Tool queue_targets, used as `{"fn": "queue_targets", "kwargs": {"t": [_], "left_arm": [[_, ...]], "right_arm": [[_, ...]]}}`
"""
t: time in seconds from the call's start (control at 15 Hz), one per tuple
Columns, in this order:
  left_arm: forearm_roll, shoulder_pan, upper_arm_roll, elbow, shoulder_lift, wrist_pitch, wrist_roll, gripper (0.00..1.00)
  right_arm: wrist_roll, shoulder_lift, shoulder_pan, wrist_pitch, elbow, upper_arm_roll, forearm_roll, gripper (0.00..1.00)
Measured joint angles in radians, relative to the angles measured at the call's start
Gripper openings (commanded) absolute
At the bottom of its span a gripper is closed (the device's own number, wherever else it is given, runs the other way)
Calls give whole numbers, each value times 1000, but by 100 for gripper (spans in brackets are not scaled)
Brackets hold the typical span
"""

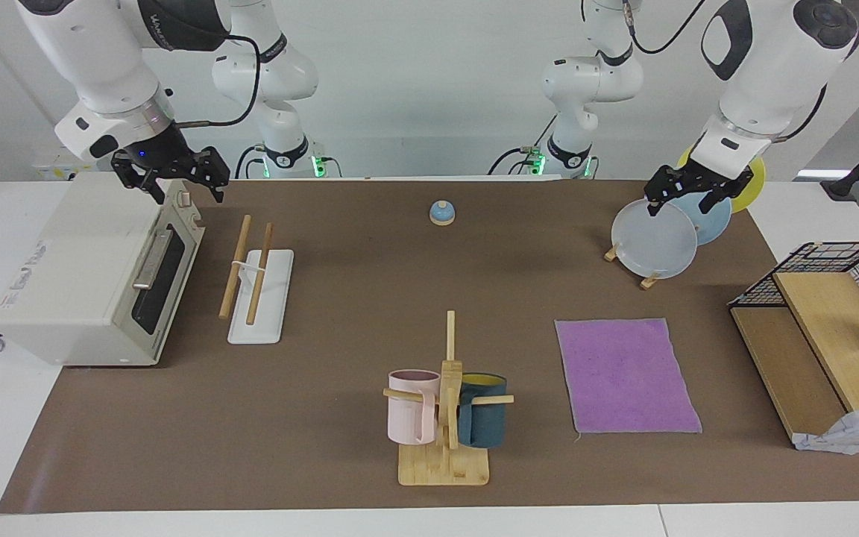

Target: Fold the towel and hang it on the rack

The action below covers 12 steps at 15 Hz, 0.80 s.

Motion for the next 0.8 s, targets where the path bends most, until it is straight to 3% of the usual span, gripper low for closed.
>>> {"fn": "queue_targets", "kwargs": {"t": [0.8], "left_arm": [[-1,-20,-4,0,-9,0,0,100]], "right_arm": [[0,0,0,0,0,0,0,100]]}}
